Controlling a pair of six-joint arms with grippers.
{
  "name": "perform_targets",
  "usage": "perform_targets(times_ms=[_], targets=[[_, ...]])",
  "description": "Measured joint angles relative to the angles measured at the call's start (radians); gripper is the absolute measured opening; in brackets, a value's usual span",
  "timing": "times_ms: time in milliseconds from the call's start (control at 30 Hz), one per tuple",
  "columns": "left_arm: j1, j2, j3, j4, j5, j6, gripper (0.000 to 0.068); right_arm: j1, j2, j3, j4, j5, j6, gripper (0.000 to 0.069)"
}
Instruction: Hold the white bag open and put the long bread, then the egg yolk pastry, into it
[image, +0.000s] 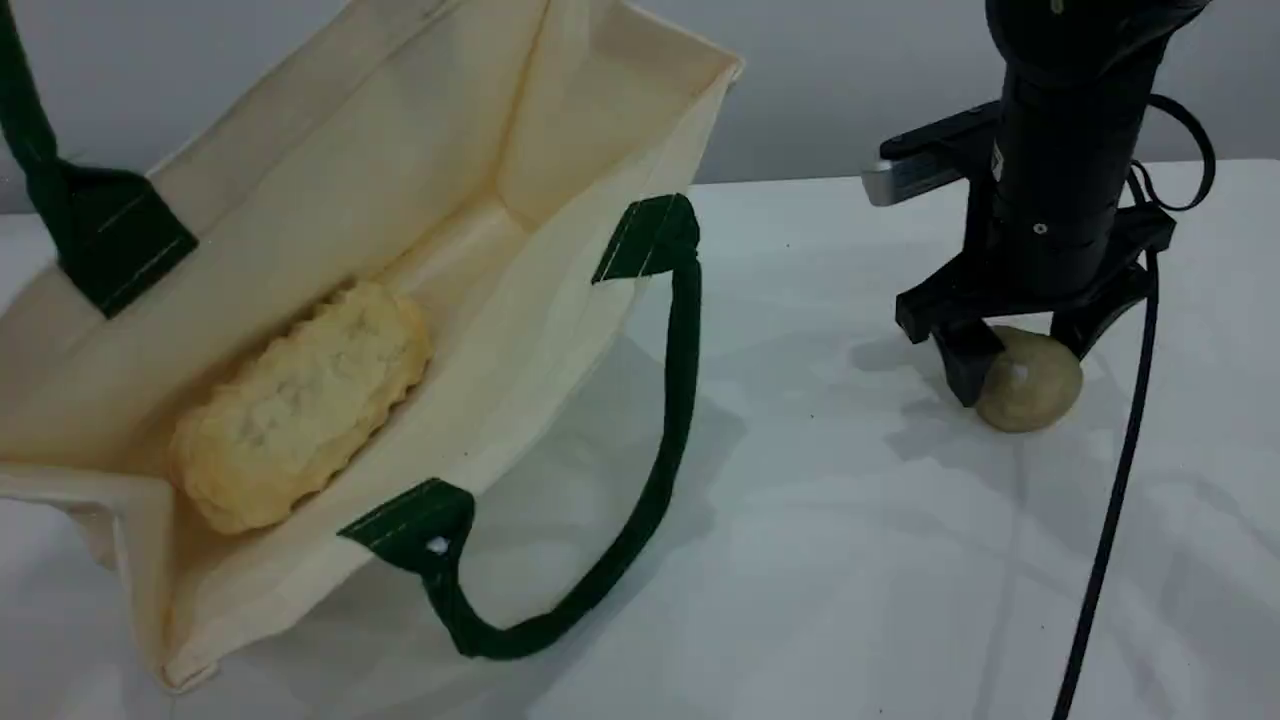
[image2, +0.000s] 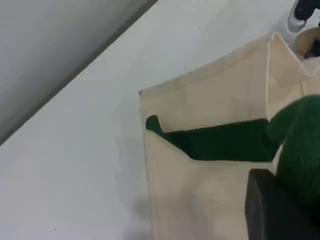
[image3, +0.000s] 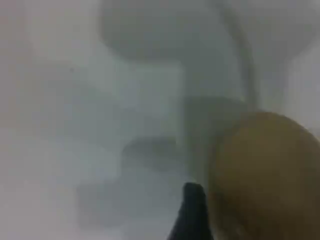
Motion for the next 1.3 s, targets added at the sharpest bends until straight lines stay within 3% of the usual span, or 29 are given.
perform_targets(times_ms=[200,300,433,633,1033,1133,1300], targets=[[0.0,0.0,0.0,0.0,0.0,0.0,0.008,0.0,0.0,0.0,-0.041,0.014,0.004,0.0323],[0.0,0.0,0.0,0.0,0.0,0.0,0.008,0.0,0.0,0.0,-0.054,0.022,-0.015,0.0269],[0.0,0.0,0.0,0.0,0.0,0.0,0.008,0.0,0.0,0.0,-0.059,0.033,-0.06,0.0267],[0.0,0.0,0.0,0.0,0.0,0.0,0.008,-0.001,-0.028,0.0,-0.1,0.122,-0.008,0.0263],[0.0,0.0,0.0,0.0,0.0,0.002,0.008,0.0,-0.277,0.002,-0.053,0.255,0.032,0.0263],[0.0,0.0,0.0,0.0,0.0,0.002,0.008,0.0,-0.358,0.035,-0.008,0.264,0.027,0.0263],[0.0,0.0,0.0,0.003,0.0,0.003,0.008,0.006,-0.523,0.142,0.074,0.181,0.005,0.026]])
